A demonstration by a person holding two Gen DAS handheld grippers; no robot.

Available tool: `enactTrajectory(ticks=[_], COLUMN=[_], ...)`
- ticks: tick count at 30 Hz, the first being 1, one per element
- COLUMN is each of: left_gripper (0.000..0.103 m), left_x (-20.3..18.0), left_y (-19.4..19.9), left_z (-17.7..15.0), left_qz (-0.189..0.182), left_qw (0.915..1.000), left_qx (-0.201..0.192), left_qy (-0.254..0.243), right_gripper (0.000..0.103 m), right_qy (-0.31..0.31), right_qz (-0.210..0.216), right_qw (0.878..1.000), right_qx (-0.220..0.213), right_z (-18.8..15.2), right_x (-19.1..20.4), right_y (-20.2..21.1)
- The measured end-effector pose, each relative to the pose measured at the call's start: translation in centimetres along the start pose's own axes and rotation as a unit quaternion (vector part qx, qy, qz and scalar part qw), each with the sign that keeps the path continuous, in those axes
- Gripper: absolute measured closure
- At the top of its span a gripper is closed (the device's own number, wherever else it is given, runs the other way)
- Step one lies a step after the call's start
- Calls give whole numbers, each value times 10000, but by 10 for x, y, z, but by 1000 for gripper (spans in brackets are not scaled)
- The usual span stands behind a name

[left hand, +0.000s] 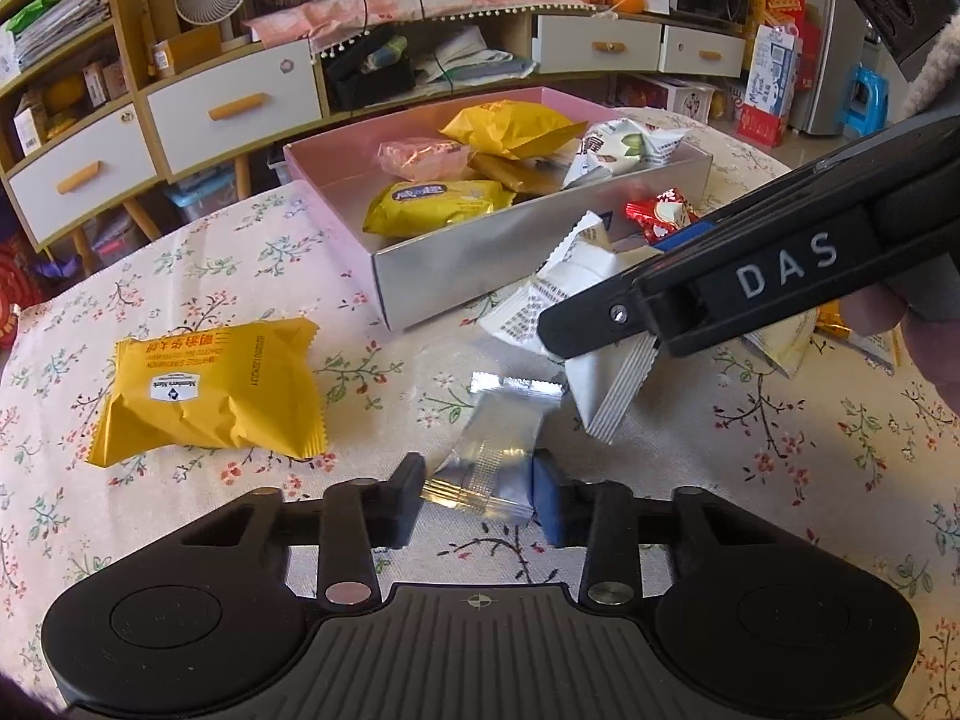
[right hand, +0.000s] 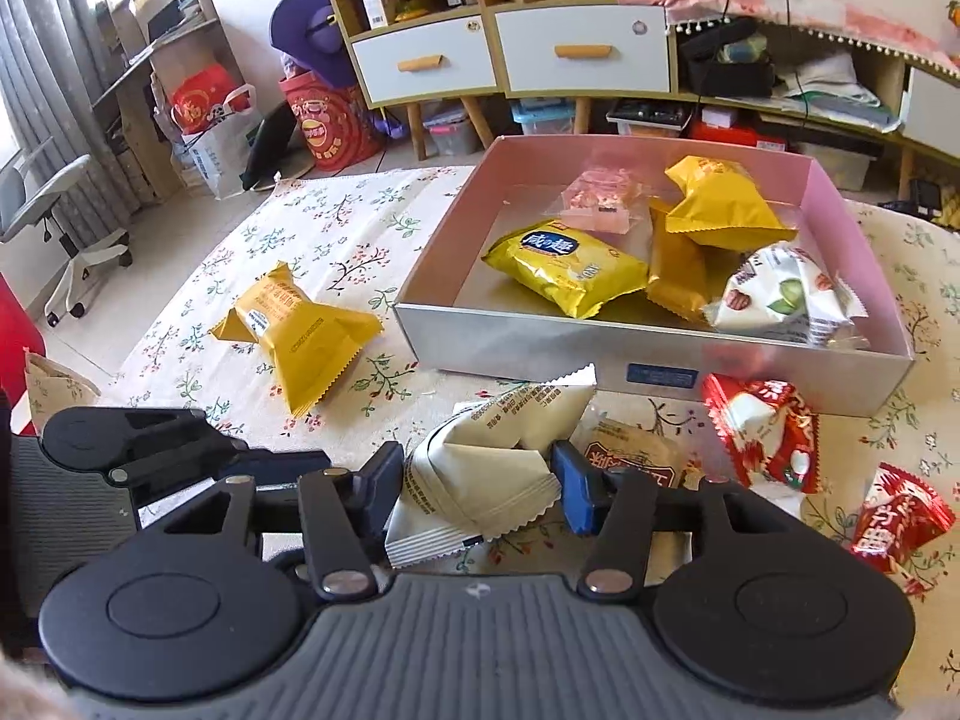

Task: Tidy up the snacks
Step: 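Grasp the silver foil pack with the left tool while the right tool grasps the white crinkled pack, then carry the silver pack with the left tool while the right tool carries the white pack over the box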

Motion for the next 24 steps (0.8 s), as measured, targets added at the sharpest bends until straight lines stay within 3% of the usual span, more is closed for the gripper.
enactTrajectory(ticks=[6,14,24], left_gripper=[70,71,71], left_x=[-1,6,9], left_y=[1,9,28], left_z=[2,7,27], left_qz=[131,110,243], left_qw=[9999,9981,9949], left_qx=[15,-73,-444], left_qy=[93,601,870], right_gripper=[53,53,53], right_qy=[-137,-545,-1052], right_qz=[6,164,322], right_qw=[9999,9980,9937], right_qx=[89,266,205], right_z=[0,3,12], right_x=[-12,-23,-42], right_y=[2,10,25])
Point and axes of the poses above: each gripper's, at about its wrist camera, not at the fingertips, and y roughly against the way its jaws point, x to its left, z to its top, the point moved 10 cm from there along -y, roughly the way its jaws point, and after that the axes turned 12 degrees about -z, right-handed, at the moved point
